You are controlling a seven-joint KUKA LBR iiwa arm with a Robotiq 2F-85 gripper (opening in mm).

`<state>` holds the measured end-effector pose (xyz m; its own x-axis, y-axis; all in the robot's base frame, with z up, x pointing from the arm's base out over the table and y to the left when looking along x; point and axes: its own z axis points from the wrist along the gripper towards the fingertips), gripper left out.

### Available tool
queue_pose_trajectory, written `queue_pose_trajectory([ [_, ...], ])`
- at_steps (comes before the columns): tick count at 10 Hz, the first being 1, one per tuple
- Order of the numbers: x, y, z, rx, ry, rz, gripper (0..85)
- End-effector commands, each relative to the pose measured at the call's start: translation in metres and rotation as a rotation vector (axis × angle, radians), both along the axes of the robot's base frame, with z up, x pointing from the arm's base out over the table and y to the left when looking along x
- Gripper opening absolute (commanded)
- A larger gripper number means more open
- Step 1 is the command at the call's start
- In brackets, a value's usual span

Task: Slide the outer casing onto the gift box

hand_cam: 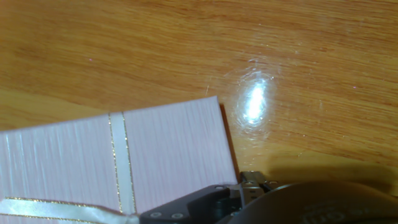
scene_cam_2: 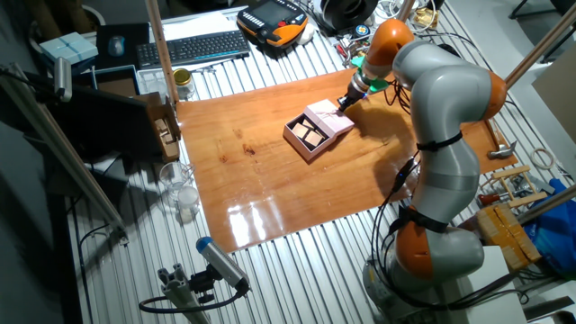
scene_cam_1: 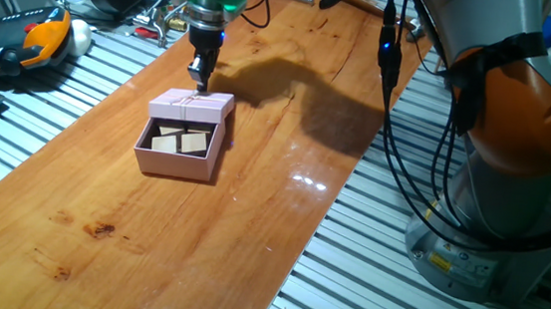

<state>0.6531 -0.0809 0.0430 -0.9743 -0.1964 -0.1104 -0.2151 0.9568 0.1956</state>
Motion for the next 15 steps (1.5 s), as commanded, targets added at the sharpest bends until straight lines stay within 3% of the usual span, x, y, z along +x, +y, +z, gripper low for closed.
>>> queue_pose_trajectory([
  [1,-0.0001,0.000,0.000,0.002,0.001,0.000,0.0],
  [7,0.0011,0.002,-0.004,-0.002,-0.010,0.009,0.0],
  [9,0.0007,0.005,-0.006,0.008,-0.010,0.010,0.0],
  [15,-0.0002,0.014,0.001,0.012,0.002,0.004,0.0],
])
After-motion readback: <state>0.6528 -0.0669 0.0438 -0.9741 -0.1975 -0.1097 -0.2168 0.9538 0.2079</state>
